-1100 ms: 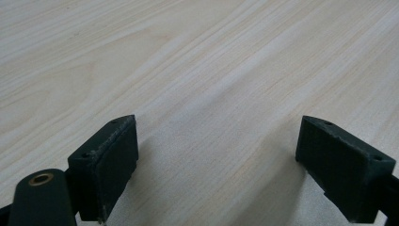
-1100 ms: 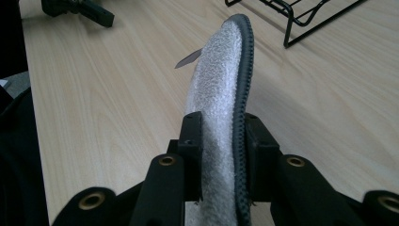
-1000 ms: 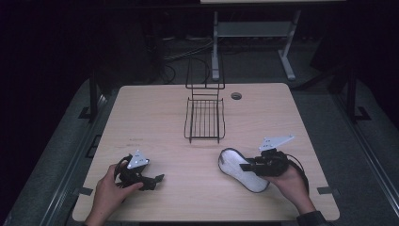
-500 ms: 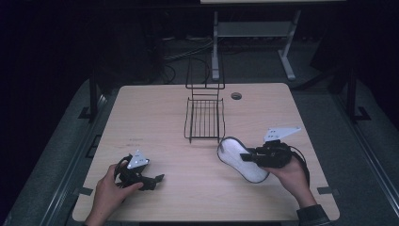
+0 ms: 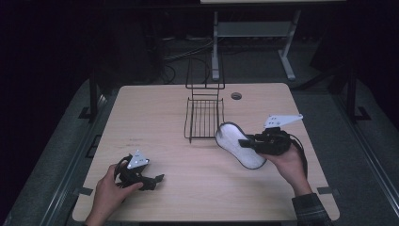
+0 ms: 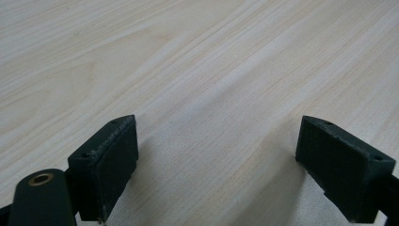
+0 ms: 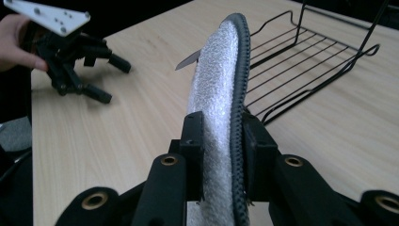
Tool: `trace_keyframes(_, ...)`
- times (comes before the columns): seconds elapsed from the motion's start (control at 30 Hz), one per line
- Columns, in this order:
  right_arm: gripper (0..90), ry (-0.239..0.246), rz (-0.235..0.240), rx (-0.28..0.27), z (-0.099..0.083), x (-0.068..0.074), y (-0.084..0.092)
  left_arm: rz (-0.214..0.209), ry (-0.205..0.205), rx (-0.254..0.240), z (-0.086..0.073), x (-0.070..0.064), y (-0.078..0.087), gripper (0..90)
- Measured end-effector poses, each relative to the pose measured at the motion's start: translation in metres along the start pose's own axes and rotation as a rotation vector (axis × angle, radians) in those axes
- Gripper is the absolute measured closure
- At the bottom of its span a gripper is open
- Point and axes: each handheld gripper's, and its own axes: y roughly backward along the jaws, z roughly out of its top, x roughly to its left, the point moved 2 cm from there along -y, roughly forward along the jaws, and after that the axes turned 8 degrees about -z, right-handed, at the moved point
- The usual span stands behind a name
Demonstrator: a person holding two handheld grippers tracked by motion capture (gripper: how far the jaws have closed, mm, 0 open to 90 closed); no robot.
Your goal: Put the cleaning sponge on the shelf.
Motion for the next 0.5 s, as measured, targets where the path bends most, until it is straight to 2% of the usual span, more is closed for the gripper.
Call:
trace_keyframes(0.2, 73.1, -0.01, -0.008, -0.029, 0.011, -0.006, -0.006, 0.0, -0.002, 0.002, 0.0, 0.0, 0.0, 12.7)
trace_keyframes(0.5, 73.0, -0.029, -0.02, -0.063, 0.035, -0.017, -0.026, -0.001, -0.002, 0.004, 0.0, 0.0, 0.0, 12.7)
